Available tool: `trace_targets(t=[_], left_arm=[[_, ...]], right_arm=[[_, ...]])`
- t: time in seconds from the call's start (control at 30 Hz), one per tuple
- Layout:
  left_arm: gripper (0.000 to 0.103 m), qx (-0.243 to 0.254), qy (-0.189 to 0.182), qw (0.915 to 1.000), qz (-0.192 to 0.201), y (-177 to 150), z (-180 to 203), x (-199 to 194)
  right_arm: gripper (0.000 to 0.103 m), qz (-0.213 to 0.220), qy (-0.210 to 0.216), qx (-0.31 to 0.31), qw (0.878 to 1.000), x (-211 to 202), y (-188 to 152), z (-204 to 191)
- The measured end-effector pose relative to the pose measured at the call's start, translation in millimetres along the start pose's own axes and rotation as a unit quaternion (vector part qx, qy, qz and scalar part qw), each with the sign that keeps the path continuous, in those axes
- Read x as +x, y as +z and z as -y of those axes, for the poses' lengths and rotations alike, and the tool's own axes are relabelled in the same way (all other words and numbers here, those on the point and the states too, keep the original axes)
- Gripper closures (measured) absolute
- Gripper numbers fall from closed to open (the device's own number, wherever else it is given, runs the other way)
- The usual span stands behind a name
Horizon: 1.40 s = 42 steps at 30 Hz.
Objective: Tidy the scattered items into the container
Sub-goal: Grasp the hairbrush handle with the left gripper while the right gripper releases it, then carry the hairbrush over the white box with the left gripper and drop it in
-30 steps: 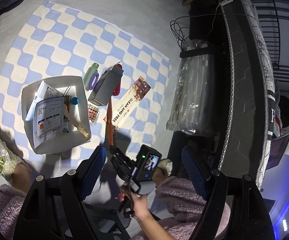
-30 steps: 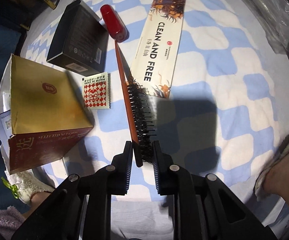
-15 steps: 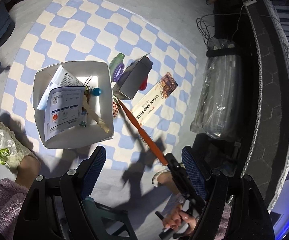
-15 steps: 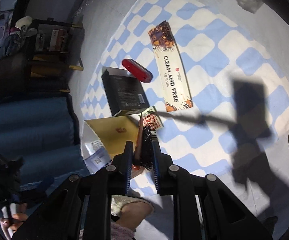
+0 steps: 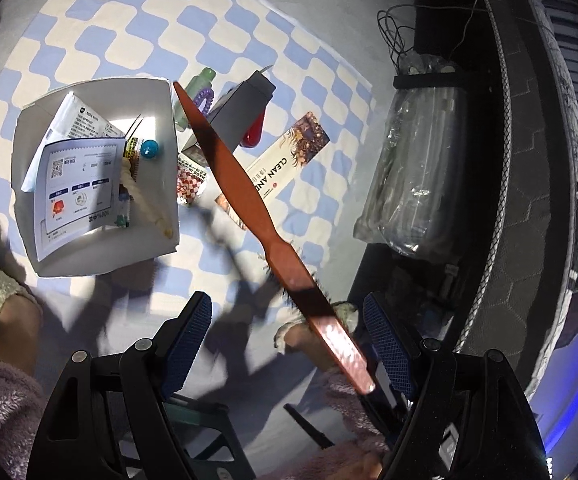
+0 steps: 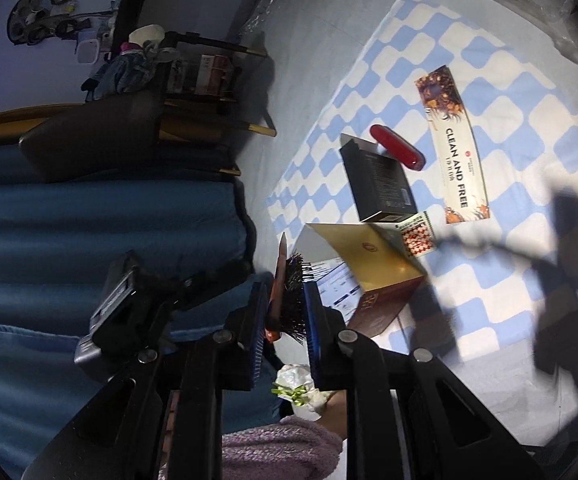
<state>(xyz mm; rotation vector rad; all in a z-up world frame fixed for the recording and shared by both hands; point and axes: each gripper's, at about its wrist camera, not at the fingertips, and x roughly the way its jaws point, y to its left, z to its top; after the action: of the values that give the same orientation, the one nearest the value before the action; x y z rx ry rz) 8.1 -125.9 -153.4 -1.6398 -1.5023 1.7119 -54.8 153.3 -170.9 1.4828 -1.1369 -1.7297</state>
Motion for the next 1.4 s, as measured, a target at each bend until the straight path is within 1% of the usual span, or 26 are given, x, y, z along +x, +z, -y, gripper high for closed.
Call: trace_targets(t=[0.07,0.1,0.17,0.2,0.23,0.27,0.3,0.33,0.37,0.4,0.43,0.5,0.53,0.67,0.7,0.8,0.9,0.97,1.03,1.17,1.27,1.4], left_arm=[[0.026,-0.016,-0.029,0.9992,0.022,3,-10,-3],[0.026,-0.017,-0.034,0.9987,0.036,6,-12,-5],[0.026,-0.005,-0.028,0.998,0.058,9,-15,-11],[0.026,0.004,-0.025,0.9977,0.062,10,-15,-12],[0.03,0.011,-0.025,0.9978,0.06,11,-14,-12],[0.046,0.014,-0.031,0.9979,0.055,10,-13,-10],[0.055,0.01,-0.04,0.9981,0.046,8,-14,-7],[0.068,0.004,-0.047,0.9983,0.034,5,-14,-3],[0.078,-0.001,-0.052,0.9983,0.024,3,-14,2],[0.082,-0.002,-0.05,0.9985,0.019,1,-14,4],[0.086,-0.001,-0.039,0.999,0.022,0,-14,5],[0.087,0.009,-0.018,0.999,0.04,2,-10,2],[0.087,0.016,-0.014,0.9986,0.049,1,-7,-2],[0.089,0.033,-0.011,0.9967,0.073,-2,5,-18],[0.089,0.037,-0.008,0.9962,0.078,-4,6,-21],[0.09,0.043,0.007,0.9949,0.091,-8,6,-29],[0.09,0.031,0.016,0.9945,0.098,-9,-2,-35],[0.09,0.02,0.019,0.9949,0.097,-11,-9,-39],[0.09,0.011,0.025,0.9951,0.095,-11,-15,-41],[0.09,0.014,0.053,0.9945,0.089,-12,-17,-41],[0.09,0.02,0.07,0.9946,0.073,-12,-15,-36],[0.09,0.027,0.091,0.9948,0.037,-4,-15,-24]], right_arm=[[0.084,-0.003,0.016,-0.012,1.0,-4,-4,-9],[0.084,-0.004,0.021,-0.018,1.0,-6,-5,-14],[0.084,-0.003,0.026,-0.032,0.999,-9,-7,-21],[0.084,-0.003,0.028,-0.039,0.999,-10,-7,-24],[0.084,-0.001,0.029,-0.044,0.999,-12,-8,-27],[0.084,0.0,0.032,-0.048,0.998,-13,-8,-29],[0.084,0.001,0.035,-0.051,0.998,-13,-9,-31],[0.084,0.0,0.038,-0.054,0.998,-14,-10,-31],[0.084,-0.001,0.042,-0.057,0.997,-14,-10,-33],[0.084,-0.003,0.045,-0.06,0.997,-14,-11,-34],[0.083,-0.006,0.045,-0.064,0.997,-13,-12,-35],[0.083,-0.008,0.04,-0.076,0.996,-11,-14,-38],[0.083,-0.01,0.036,-0.084,0.996,-10,-15,-40],[0.083,-0.025,0.035,-0.098,0.994,-4,-20,-44],[0.082,-0.028,0.036,-0.097,0.994,-2,-20,-44],[0.081,-0.038,0.04,-0.077,0.996,2,-19,-40],[0.081,-0.043,0.037,-0.052,0.997,4,-15,-32],[0.081,-0.039,0.035,-0.037,0.998,2,-13,-26],[0.081,-0.024,0.027,-0.022,0.999,-2,-11,-21],[0.079,-0.014,0.014,-0.002,1.0,-4,-6,-11],[0.079,-0.013,0.011,0.017,1.0,-3,-3,-4],[0.079,-0.015,0.0,0.026,1.0,-1,-2,1]])
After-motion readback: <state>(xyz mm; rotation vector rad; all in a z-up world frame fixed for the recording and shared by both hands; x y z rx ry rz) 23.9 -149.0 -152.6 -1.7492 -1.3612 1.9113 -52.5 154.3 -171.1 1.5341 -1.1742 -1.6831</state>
